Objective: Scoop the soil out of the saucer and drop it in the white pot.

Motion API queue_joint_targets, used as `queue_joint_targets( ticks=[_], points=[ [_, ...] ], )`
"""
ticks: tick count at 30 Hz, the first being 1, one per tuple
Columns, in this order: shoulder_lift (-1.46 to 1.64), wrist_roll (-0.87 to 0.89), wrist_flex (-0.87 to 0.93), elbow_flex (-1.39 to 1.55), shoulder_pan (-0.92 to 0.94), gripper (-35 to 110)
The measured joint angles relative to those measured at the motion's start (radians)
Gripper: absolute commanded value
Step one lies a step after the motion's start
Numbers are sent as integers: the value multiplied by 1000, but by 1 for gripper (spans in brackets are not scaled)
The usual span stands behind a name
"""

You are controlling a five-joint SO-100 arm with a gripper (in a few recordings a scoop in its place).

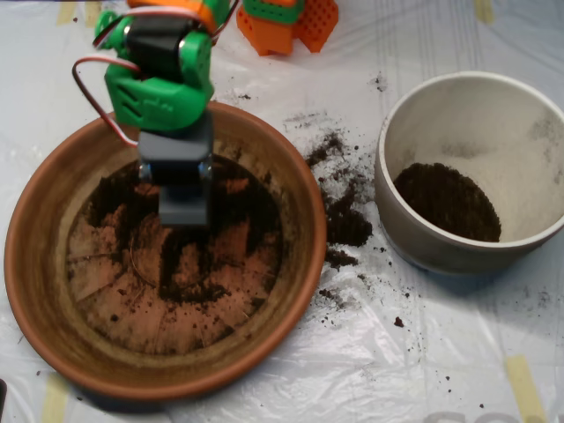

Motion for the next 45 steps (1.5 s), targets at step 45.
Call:
queue_joint_targets(
  ticks=[45],
  points=[
    [92,155,387,-479,-773,45]
  ],
)
